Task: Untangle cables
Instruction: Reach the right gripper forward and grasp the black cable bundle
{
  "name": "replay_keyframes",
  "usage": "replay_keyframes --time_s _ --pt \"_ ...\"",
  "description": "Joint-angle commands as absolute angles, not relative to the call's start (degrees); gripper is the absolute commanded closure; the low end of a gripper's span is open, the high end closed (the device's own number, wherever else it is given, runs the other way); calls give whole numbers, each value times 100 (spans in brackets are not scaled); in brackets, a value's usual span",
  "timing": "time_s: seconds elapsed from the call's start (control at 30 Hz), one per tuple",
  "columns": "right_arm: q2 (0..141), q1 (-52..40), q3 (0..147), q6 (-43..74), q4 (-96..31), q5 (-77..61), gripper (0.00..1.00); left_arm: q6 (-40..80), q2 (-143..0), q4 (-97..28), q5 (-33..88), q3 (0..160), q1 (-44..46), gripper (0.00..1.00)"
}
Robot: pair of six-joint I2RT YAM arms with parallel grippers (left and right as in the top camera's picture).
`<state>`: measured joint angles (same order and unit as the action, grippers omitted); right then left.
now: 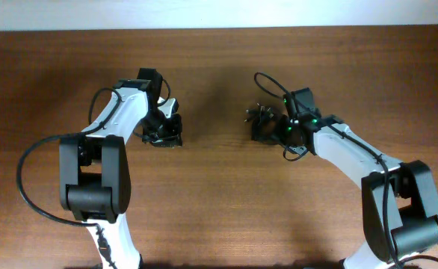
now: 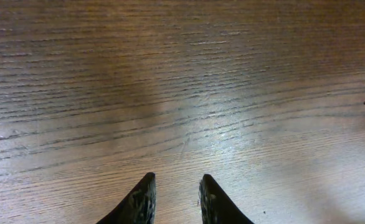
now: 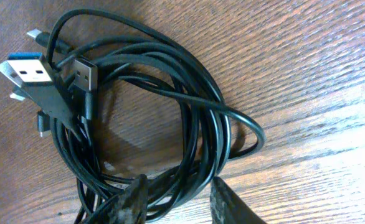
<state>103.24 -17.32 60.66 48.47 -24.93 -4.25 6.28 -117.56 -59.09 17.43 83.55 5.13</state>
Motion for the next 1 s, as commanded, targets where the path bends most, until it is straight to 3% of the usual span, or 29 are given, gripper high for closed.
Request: replay_keyframes --time_s 0.0,0.17,0.27,0.47,0.57,0.7,0.87,0.97 --pt "10357 -1981 6097 4897 -2530 -316 69 644 -11780 -5916 1831 8333 526 75" --pt "10357 -2211 6093 4897 -2665 -316 85 644 -11780 -5916 1831 8333 526 75" --pt "10357 -2222 6093 4893 -2860 -246 85 644 -11780 -5916 1831 8333 526 74" --pt "10287 -2165 6130 4532 -2982 -532 66 644 -11780 -5916 1828 8333 526 73" --pt "9778 -1925 6595 4270 -3693 -1083 64 644 -11780 -5916 1831 8333 526 72" --pt "9546 -1920 6862 4217 -3489 -1153 54 644 -11780 -5913 1831 8333 526 71" --pt "10184 -1935 6840 4226 -3245 -1186 51 644 -11780 -5896 1831 8333 526 71" --pt "10571 -2104 6842 4226 -3063 -1293 45 644 -11780 -5896 1831 8333 526 71"
